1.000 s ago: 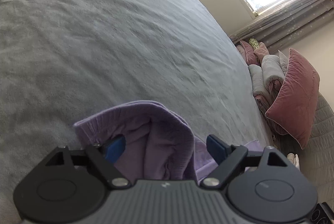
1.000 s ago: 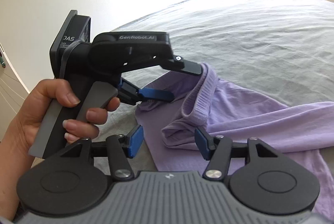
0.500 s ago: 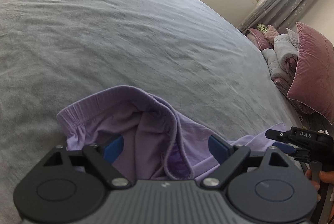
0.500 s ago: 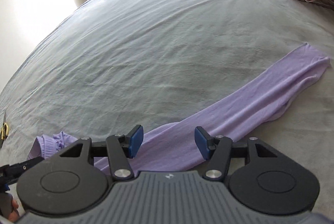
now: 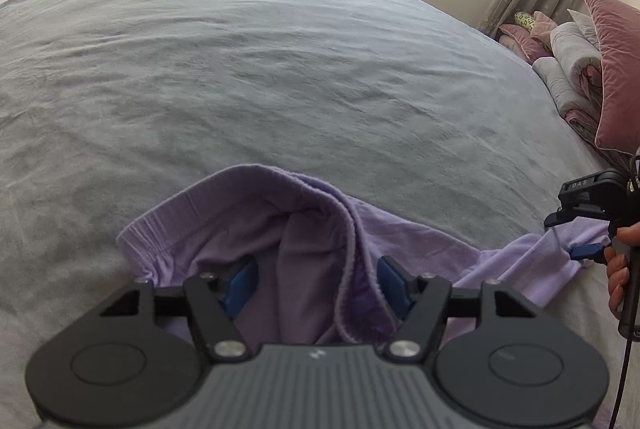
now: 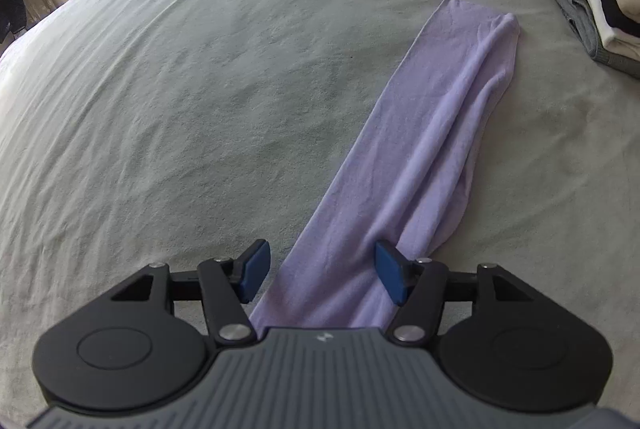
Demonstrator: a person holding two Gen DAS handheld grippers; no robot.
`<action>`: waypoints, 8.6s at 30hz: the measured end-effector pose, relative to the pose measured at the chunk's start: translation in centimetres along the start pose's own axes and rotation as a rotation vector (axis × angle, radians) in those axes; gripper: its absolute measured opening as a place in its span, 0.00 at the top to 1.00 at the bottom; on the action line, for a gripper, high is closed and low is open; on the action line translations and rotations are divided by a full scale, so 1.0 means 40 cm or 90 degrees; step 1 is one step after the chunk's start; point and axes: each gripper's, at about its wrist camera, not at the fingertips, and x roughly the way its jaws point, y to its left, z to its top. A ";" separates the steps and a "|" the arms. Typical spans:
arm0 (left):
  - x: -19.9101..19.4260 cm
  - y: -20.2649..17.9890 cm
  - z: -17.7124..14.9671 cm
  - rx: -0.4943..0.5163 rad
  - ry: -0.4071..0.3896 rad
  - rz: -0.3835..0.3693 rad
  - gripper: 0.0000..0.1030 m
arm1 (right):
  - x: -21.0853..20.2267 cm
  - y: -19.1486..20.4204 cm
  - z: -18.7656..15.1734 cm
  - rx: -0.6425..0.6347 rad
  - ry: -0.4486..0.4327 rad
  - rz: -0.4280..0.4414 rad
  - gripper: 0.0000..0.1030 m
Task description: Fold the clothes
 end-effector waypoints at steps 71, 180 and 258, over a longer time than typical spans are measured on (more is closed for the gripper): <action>-0.135 0.259 0.042 -0.262 -0.058 -0.154 0.35 | -0.301 -0.436 -0.444 -0.058 -0.127 0.208 0.46; -0.214 -0.293 -0.332 0.565 0.110 -0.526 0.57 | -0.415 -0.900 -0.527 0.043 -0.189 0.153 0.75; -0.016 0.222 0.069 -0.087 -0.020 -0.082 0.67 | 0.006 -0.077 -0.229 -0.036 0.237 0.741 0.60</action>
